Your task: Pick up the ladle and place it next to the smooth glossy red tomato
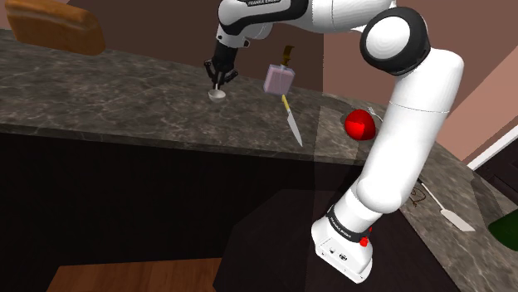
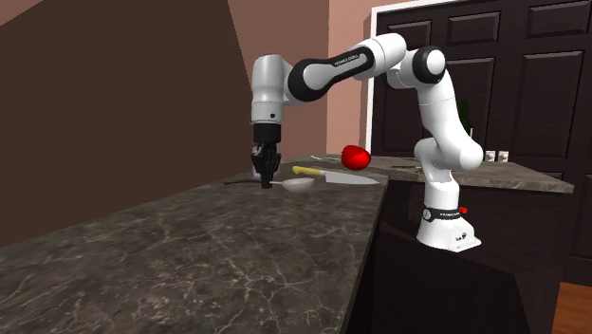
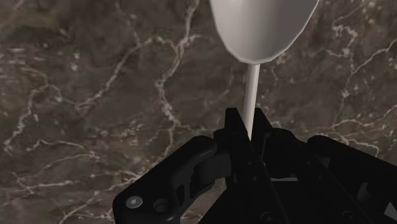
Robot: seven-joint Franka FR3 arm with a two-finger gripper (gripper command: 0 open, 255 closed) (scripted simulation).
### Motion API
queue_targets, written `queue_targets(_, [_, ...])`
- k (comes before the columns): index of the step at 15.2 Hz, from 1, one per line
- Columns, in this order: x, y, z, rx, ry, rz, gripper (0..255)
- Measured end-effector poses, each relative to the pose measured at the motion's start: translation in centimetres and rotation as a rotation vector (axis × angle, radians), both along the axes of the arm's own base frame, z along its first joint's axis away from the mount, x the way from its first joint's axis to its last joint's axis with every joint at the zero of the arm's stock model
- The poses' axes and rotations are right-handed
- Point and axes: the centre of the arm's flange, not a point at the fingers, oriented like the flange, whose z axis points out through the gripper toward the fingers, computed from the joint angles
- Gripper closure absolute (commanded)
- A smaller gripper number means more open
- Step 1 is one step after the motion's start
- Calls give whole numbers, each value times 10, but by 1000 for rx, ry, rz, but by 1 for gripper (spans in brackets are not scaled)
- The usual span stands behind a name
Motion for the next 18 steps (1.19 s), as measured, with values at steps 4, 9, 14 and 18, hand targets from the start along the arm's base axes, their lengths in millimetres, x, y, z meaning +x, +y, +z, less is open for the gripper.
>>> queue_targets(4, [0, 0, 22, 0, 0, 0, 255])
queue_targets(9, [-1, 2, 47, 0, 0, 0, 255])
queue_targets(14, [1, 1, 74, 0, 0, 0, 255])
queue_targets(18, [1, 0, 97, 0, 0, 0, 255])
